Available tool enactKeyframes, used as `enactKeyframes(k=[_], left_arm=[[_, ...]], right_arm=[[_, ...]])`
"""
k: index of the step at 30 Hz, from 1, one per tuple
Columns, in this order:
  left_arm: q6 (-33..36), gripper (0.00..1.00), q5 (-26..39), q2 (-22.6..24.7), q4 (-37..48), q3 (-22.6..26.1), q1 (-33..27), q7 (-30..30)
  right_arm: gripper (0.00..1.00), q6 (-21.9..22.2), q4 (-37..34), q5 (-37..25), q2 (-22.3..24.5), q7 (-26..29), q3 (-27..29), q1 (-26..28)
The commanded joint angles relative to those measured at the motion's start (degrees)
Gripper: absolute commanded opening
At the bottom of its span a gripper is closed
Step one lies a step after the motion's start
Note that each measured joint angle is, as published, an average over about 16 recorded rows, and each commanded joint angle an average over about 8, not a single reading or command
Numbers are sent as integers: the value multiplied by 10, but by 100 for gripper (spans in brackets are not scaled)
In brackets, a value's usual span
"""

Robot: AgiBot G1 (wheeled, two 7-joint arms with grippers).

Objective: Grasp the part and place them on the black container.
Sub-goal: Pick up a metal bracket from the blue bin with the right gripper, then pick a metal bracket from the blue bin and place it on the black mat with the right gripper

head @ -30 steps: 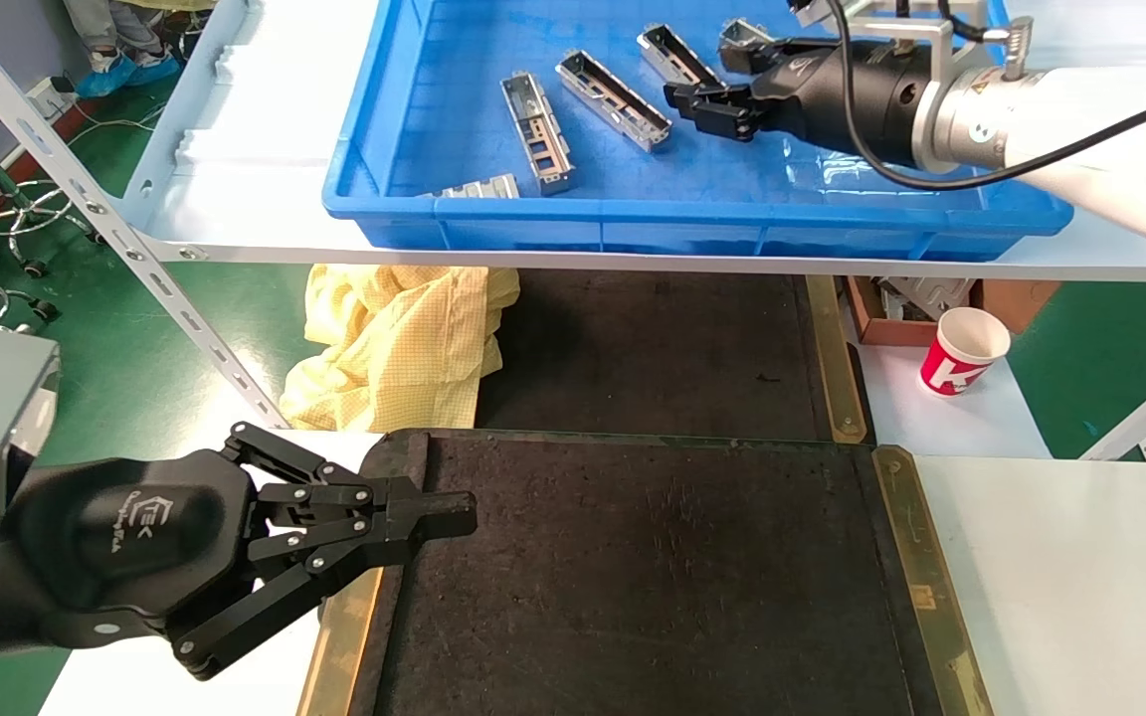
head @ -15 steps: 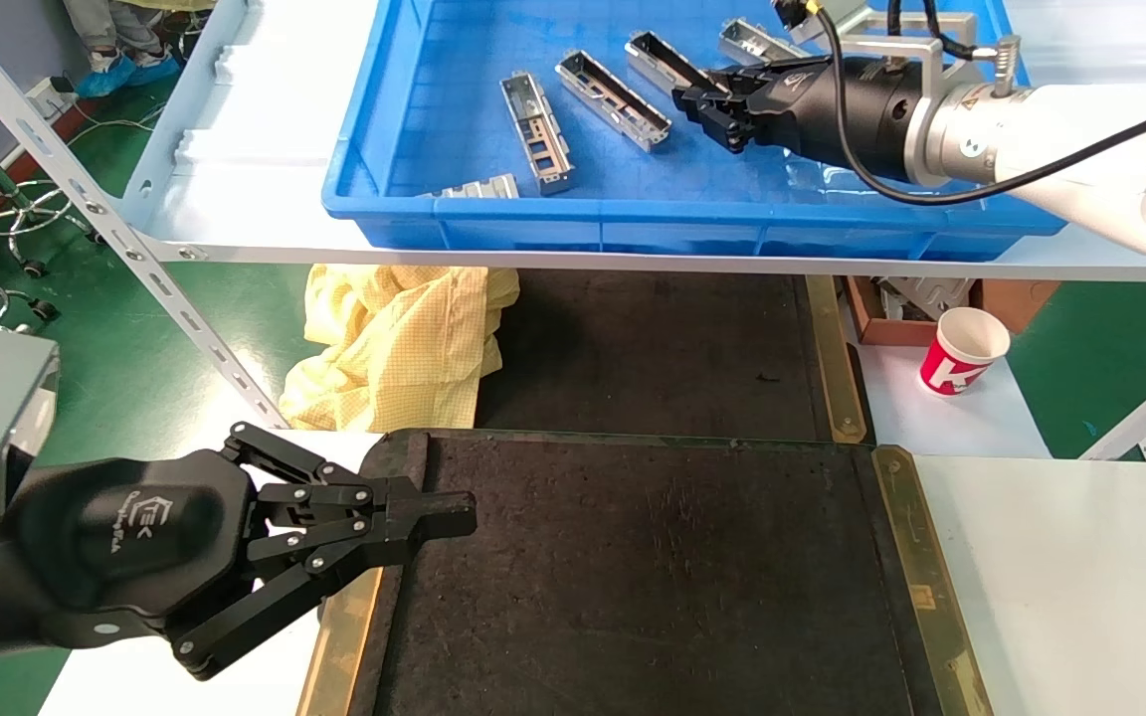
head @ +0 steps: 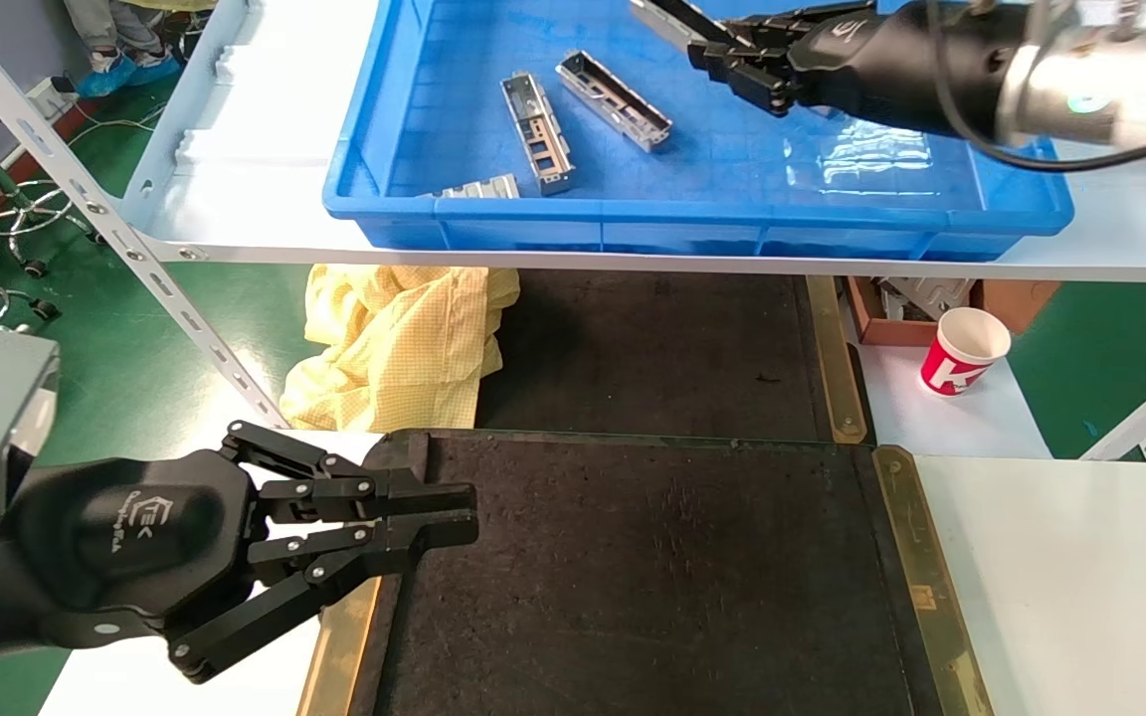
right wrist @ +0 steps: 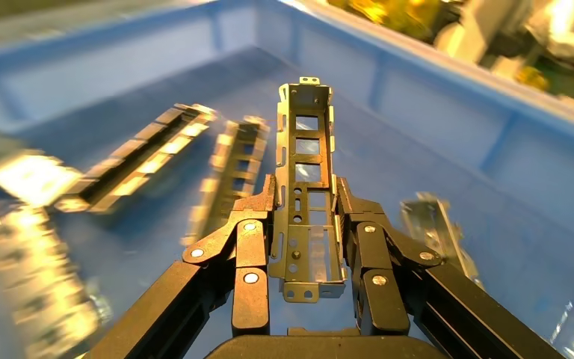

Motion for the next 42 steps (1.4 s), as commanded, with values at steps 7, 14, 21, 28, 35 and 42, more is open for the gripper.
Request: enactKeyframes(k=[7,14,21,28,35,42], left_arm=[[0,100,0,0,0,0,0,0],[0,100,0,0,0,0,0,0],[0,100,0,0,0,0,0,0],[0,100,0,0,0,0,0,0],[0,100,0,0,0,0,0,0],[0,100,0,0,0,0,0,0]], right_arm=[[0,-192,17,-1,65,-9,-4,10],[0,-257,65,11,104,2,-16,-6],[0,-260,203,65,149,54,-67,-68],[0,-252,330,135,192,88,-143,-132],[0,-233,307,133,161,23,-188,-168],[0,-201,214,110,87,-80,-203,-191]])
